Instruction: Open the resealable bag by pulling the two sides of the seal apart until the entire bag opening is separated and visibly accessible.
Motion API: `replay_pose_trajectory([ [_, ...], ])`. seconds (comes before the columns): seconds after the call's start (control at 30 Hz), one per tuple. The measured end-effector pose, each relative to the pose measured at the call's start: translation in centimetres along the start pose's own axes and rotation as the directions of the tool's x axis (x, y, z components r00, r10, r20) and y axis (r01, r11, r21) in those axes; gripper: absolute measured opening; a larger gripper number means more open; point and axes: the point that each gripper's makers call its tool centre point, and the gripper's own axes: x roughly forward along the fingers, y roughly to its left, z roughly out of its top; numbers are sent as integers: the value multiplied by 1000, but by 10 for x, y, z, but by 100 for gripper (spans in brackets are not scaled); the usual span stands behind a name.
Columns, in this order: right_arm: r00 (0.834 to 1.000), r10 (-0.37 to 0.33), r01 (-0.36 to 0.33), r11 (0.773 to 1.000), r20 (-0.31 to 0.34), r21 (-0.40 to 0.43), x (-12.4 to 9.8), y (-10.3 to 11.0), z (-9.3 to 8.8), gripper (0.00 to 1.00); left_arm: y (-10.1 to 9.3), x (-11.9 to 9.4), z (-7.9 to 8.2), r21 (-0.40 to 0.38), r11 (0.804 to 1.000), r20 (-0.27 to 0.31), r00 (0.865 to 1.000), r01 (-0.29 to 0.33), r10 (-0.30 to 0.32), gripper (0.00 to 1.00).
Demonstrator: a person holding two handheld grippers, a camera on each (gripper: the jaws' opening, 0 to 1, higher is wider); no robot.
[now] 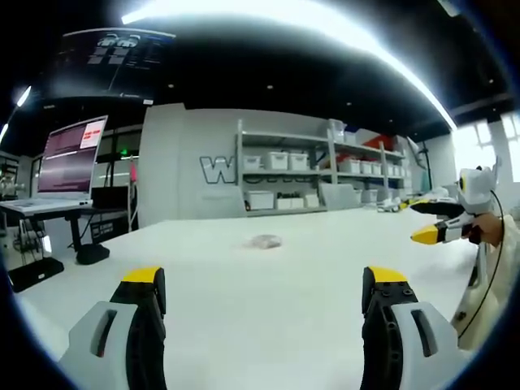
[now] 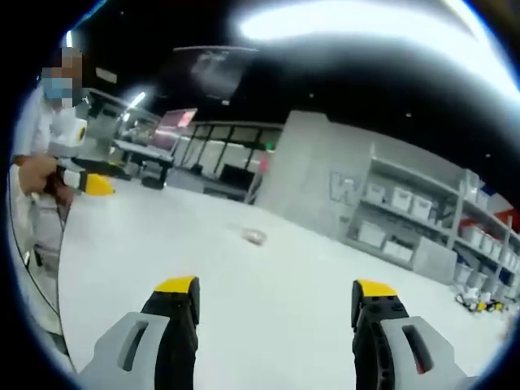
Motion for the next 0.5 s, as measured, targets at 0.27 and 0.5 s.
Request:
replay_pose_trajectory([
  [0.27, 1000, 17, -18, 1000, -6, -15, 4, 4, -1, 77, 0, -1, -1, 1, 1000, -2, 1000, 1, -1, 100],
  [0.5, 1000, 29, -29, 999, -8, -33, 9, 6, 1, 77, 1, -2, -2, 0, 1000, -2, 1000, -1, 1, 100],
])
